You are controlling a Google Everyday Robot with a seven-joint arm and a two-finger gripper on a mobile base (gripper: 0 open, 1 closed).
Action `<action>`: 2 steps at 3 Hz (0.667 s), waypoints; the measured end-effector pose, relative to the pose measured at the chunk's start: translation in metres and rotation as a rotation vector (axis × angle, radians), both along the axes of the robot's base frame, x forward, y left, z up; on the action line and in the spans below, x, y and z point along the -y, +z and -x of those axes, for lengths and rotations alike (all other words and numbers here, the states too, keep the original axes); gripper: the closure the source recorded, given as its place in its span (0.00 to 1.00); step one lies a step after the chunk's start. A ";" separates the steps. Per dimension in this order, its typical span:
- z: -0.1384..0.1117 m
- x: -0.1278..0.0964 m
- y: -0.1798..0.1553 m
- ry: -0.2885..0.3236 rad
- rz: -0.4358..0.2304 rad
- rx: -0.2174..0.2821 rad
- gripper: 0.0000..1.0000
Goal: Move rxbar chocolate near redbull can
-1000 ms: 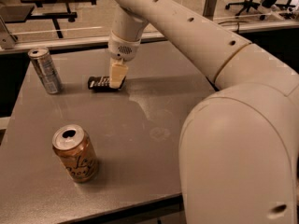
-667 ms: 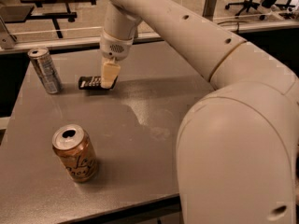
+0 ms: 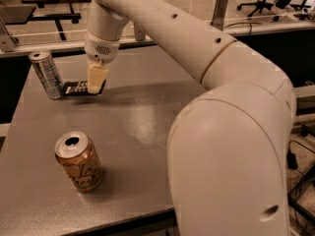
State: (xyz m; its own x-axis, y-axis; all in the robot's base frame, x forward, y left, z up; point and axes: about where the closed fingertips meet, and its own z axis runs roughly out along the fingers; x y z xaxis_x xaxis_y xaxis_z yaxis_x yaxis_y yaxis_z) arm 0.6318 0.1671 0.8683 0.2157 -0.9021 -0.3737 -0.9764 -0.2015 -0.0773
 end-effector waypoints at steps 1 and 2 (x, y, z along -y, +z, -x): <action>-0.004 -0.010 -0.005 0.004 0.009 0.004 0.37; -0.006 -0.011 -0.009 0.004 0.015 0.002 0.04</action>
Offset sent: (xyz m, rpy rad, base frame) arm 0.0059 0.0065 -0.0056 -0.0237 -0.0013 0.0022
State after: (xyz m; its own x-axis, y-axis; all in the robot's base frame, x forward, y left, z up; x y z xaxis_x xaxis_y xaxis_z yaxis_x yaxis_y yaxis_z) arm 0.6377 0.1781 0.8598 0.2203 -0.9065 -0.3601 -0.9754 -0.2067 -0.0765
